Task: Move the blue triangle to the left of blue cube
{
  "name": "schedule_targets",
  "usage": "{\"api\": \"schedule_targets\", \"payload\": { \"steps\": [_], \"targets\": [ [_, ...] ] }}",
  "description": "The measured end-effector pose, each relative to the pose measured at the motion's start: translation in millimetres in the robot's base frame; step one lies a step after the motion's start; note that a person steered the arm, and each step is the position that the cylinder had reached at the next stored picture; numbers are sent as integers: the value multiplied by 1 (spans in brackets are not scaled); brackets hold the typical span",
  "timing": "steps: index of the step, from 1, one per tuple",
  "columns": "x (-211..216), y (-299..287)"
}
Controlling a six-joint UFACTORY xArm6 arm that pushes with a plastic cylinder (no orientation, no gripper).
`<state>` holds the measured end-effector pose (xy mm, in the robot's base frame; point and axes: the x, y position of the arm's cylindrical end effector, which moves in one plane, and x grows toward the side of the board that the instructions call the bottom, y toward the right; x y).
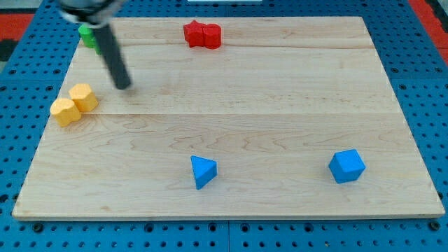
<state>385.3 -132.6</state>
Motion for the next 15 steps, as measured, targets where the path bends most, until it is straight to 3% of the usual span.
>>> {"api": "schedule_targets", "payload": {
  "steps": [1,2,3,4,5,8,9,10,11,13,14,15],
  "targets": [
    [54,73],
    [109,12],
    [129,-1],
    [146,51],
    [155,150],
    [233,75],
    [234,114],
    [228,211],
    [214,255],
    [230,213],
    [206,251],
    [196,252]
  ]
}}
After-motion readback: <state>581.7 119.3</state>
